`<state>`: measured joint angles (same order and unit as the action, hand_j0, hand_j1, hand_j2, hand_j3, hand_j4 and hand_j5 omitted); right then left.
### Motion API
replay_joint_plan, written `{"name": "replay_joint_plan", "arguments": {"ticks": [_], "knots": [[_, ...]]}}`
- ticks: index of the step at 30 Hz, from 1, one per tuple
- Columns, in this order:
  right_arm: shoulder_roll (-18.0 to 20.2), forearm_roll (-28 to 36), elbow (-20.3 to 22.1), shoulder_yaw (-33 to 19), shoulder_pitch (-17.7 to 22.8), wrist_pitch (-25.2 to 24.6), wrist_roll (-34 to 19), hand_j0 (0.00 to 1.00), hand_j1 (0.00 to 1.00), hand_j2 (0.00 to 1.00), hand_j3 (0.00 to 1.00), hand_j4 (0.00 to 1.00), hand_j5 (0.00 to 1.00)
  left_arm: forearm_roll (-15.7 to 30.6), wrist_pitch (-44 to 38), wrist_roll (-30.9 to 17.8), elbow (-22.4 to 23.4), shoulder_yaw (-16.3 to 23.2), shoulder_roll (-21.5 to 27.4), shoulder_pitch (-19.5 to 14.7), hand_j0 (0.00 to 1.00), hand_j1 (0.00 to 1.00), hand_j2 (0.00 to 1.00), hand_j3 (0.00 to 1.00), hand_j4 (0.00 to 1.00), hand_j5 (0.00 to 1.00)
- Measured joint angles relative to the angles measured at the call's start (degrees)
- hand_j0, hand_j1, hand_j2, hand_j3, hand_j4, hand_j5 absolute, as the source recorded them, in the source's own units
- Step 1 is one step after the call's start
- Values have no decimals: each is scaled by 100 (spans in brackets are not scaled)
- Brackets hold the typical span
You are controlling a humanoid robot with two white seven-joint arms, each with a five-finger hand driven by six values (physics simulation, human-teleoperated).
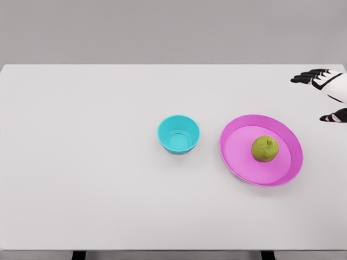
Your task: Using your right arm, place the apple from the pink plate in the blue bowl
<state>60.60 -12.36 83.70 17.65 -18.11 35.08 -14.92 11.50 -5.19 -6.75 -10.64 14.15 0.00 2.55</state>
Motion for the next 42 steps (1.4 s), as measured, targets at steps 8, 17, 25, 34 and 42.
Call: {"name": "replay_joint_plan", "arguments": {"ticks": [8,17,25,34,42], "knots": [[158,7,306,419,53,-1,-307,100,100,100,100,100,100,0,0,0,0,0,0,0,100,100,100,100,100,100],[-20,26,463,591,-17,6,-1722,100,100,100,100,100,100,0,0,0,0,0,0,0,100,100,100,100,100,100],[-539,-1,183,1131,-677,5,-1835,100,100,100,100,100,100,0,0,0,0,0,0,0,100,100,100,100,100,100],[-725,-54,-100,1397,-686,6,-1849,100,100,100,100,100,100,0,0,0,0,0,0,9,100,100,100,100,100,100],[-788,-66,-98,1560,-686,6,-1850,68,68,68,68,68,68,0,0,0,0,0,0,0,100,100,100,100,100,100]]}}
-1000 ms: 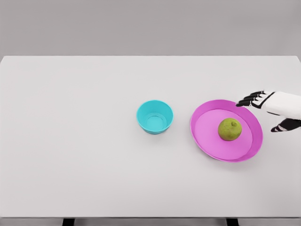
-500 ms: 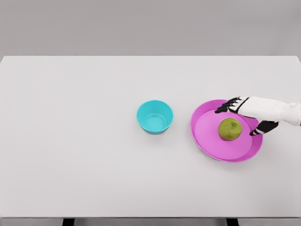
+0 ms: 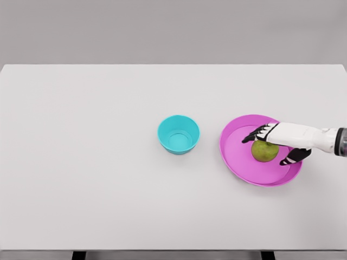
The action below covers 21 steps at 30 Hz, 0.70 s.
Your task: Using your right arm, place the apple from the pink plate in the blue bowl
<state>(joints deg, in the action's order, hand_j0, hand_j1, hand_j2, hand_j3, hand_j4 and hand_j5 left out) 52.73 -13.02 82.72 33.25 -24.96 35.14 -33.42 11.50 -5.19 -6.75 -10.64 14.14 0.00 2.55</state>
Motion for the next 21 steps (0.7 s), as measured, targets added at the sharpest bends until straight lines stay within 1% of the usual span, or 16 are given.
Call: {"name": "replay_joint_plan", "arguments": {"ticks": [1,2,3,4,8,10,12,21], "knots": [[-2,-2,4,5,0,0,-2,61,61,61,61,61,61,0,0,0,0,0,0,0,100,100,100,100,100,100],[-3,-4,7,8,0,0,-3,57,57,57,57,57,57,0,0,0,0,0,0,0,100,100,100,100,100,100],[-4,-5,10,11,0,-1,-4,57,57,57,57,57,57,0,0,0,0,0,0,0,100,100,100,100,100,100],[-4,-3,14,12,0,-2,-4,53,53,53,53,53,53,0,0,0,0,0,0,0,100,100,100,100,100,100],[-5,-1,21,14,-17,-4,-6,50,50,50,50,50,50,0,0,0,0,0,0,0,100,100,100,100,100,100],[-5,-5,22,16,-44,-2,-6,46,46,46,46,46,46,0,0,0,0,0,0,0,100,100,100,100,100,100],[-6,-9,22,14,-79,-1,-6,45,45,45,45,45,45,0,0,0,0,0,0,0,100,100,100,100,100,100],[-31,-8,26,-31,-589,1,6,45,45,45,45,45,45,0,0,0,0,0,0,0,100,100,100,100,100,100]]}}
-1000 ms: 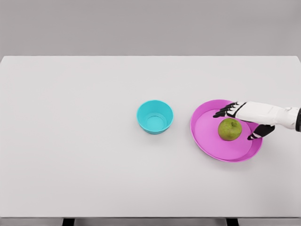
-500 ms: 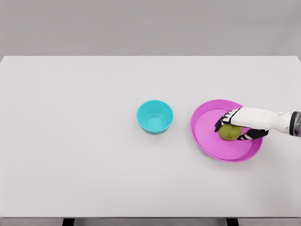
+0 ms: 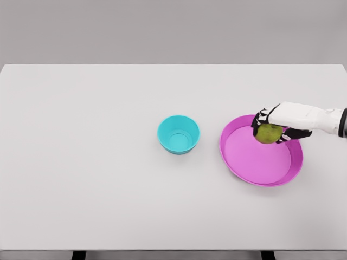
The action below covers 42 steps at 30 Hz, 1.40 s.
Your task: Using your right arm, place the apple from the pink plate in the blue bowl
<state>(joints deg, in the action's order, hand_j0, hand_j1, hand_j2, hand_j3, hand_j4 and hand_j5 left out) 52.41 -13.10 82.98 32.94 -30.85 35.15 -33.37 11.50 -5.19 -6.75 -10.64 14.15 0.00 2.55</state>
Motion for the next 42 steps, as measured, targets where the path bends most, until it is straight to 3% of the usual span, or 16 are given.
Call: {"name": "replay_joint_plan", "arguments": {"ticks": [13,27,42], "knots": [[-833,-3,90,59,-589,-1,-66,45,45,45,45,45,45,0,0,0,0,0,0,0,100,100,100,100,100,100],[-1876,-451,66,240,-791,5,-165,45,45,45,45,45,45,0,0,0,1,0,0,0,100,100,100,100,100,100],[-2495,-850,-443,737,-1055,1,-167,46,46,46,46,46,46,0,0,0,0,0,0,0,100,100,100,100,100,100]]}}
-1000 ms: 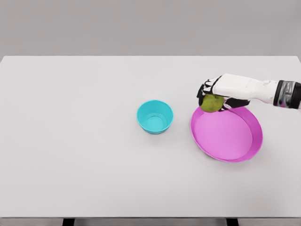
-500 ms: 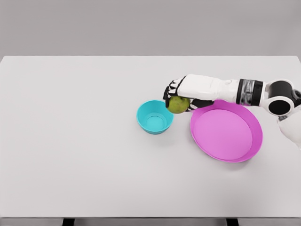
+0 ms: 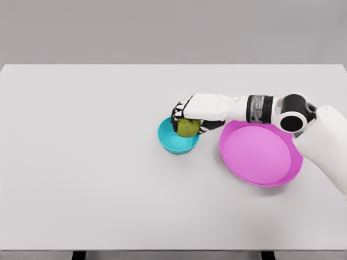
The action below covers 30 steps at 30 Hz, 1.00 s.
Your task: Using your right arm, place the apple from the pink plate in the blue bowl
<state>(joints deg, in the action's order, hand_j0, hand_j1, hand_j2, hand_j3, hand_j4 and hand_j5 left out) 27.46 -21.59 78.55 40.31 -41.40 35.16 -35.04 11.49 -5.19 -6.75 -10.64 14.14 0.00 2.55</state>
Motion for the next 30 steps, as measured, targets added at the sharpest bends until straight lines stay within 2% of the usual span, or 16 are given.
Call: {"name": "replay_joint_plan", "arguments": {"ticks": [8,9,10,16,19,23,28,30], "knots": [[-149,-51,-166,199,-158,-1,1,48,48,48,48,48,48,0,0,0,0,0,0,0,100,100,100,100,100,100],[-163,-61,-190,210,-158,0,1,59,59,59,59,59,59,0,0,0,0,0,0,0,100,100,100,100,100,100],[-174,-69,-208,217,-158,0,0,100,100,100,100,100,100,0,0,0,0,0,0,0,100,100,100,100,100,100],[-193,-78,-231,233,-158,-3,3,100,100,100,100,100,100,0,0,0,0,0,0,0,100,100,100,100,100,100],[-172,-59,-161,202,-290,-2,2,100,100,100,100,100,100,0,0,0,0,0,0,0,100,100,100,100,100,100],[100,18,71,-343,-115,2,1,100,100,100,100,100,100,0,0,0,0,0,0,0,100,100,100,100,100,100],[885,246,144,-1664,1098,9,-1,100,100,100,100,100,100,-1,0,0,0,0,0,0,100,100,100,100,100,100],[1173,323,141,-2140,1336,7,0,100,100,100,100,100,100,0,0,0,-1,-1,0,0,100,100,100,100,100,100]]}}
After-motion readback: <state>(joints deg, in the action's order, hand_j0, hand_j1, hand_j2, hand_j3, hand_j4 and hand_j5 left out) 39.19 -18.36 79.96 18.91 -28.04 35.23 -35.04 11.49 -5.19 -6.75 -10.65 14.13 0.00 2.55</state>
